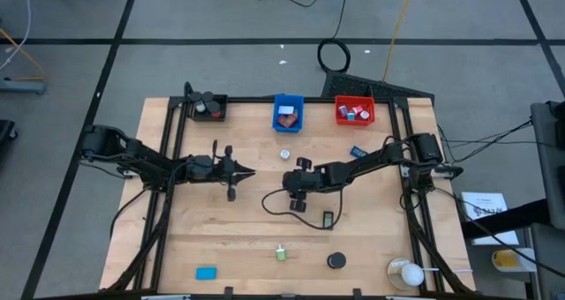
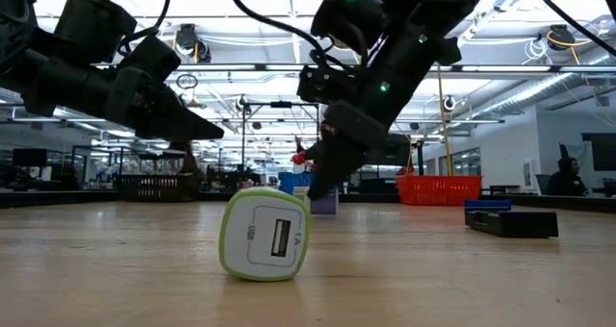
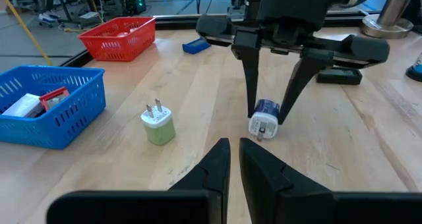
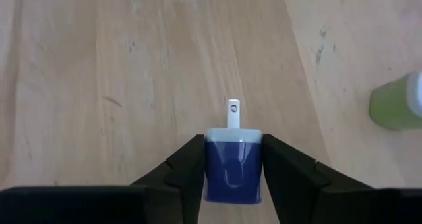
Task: Pick & Place Office items
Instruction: Put the purple charger adapter into the red basket, then put the black digital clock into the blue basket
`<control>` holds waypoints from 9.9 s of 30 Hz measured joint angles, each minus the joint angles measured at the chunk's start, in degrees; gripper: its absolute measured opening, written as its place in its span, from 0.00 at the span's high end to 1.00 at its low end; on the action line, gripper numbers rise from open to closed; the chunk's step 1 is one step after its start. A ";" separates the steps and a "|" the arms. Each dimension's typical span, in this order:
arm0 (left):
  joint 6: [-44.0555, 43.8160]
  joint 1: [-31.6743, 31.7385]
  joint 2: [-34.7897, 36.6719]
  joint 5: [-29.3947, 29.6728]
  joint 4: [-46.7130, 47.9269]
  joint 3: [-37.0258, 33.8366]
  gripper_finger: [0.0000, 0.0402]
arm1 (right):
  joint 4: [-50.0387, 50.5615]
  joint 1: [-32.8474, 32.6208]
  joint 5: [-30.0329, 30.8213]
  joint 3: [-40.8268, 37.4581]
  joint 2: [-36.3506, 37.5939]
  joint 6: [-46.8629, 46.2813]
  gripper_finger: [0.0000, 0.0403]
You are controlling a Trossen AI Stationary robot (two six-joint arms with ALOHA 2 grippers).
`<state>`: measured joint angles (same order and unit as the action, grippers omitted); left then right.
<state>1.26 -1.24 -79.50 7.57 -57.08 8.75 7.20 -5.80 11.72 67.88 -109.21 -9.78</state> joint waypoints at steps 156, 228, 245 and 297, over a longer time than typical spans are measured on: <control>1.25 0.00 0.00 0.01 -0.15 -0.02 0.90 | -20.29 26.18 -15.48 -38.97 61.65 1.51 1.00; -7.92 -19.56 0.00 11.06 22.10 13.73 0.90 | 19.37 -17.74 -4.29 -15.59 20.04 10.89 0.43; -5.88 -19.56 0.00 11.06 22.29 13.74 0.90 | 17.88 -17.31 -8.17 -11.02 11.31 27.01 0.39; -6.62 -19.40 -0.01 11.04 22.49 13.75 0.90 | -35.61 4.99 -17.78 -25.41 7.53 -19.91 0.88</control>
<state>-5.36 -20.64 -79.51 18.61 -34.59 22.50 -28.42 -0.81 -6.06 42.46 -101.68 -29.69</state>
